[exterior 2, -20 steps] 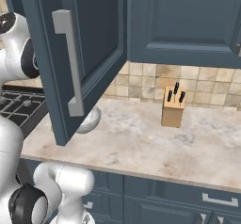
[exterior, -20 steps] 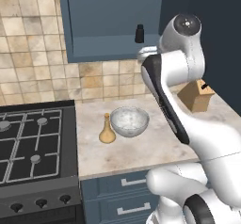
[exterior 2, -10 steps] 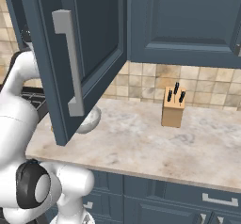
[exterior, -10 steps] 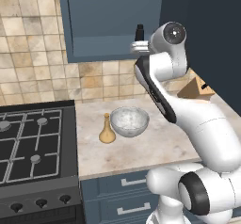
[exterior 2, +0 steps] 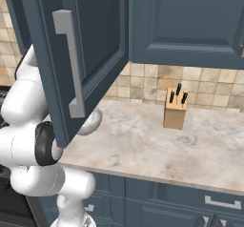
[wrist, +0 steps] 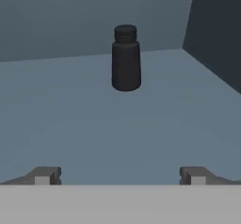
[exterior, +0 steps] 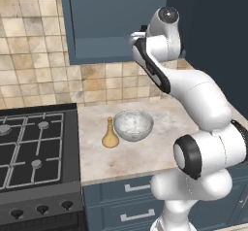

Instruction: Retrieve the bottle and the shaker from the cabinet and place them next to the mixing bowl on the counter. Then add garlic from the fridge to the mixing bowl.

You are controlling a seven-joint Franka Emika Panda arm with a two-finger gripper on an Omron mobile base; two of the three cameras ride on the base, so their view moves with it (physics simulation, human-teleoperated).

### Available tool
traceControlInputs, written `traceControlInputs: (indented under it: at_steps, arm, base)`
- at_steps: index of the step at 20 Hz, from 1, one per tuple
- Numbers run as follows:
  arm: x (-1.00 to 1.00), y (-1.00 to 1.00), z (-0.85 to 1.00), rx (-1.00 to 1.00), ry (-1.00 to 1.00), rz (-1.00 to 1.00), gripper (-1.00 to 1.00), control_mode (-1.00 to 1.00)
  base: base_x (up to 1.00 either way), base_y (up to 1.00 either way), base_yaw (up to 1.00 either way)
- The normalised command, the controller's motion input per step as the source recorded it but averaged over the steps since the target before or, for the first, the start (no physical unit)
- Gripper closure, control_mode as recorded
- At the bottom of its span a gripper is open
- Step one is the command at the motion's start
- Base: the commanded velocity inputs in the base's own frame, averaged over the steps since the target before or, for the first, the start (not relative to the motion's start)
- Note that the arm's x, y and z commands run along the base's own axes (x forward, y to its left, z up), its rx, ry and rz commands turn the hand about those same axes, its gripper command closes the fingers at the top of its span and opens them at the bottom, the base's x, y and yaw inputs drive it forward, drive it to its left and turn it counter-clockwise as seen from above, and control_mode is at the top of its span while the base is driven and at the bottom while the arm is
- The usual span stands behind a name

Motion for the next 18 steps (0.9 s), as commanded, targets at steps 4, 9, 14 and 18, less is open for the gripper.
traceControlInputs:
  at_steps: [4, 9, 14, 18]
  arm:
    - [0.51, -0.07, -0.14, 0.0, -0.06, 0.0, -1.0, -1.0]
    - [0.26, -0.04, -0.34, 0.0, -0.2, 0.0, -1.0, -1.0]
    - [0.23, -0.01, -0.17, 0.0, -0.09, 0.0, -1.0, -1.0]
    - [0.25, 0.0, 0.4, 0.0, 0.0, 0.0, -1.0, -1.0]
  base:
    - [0.0, 0.0, 0.0]
    - [0.0, 0.0, 0.0]
    - [0.0, 0.0, 0.0]
    - [0.0, 0.0, 0.0]
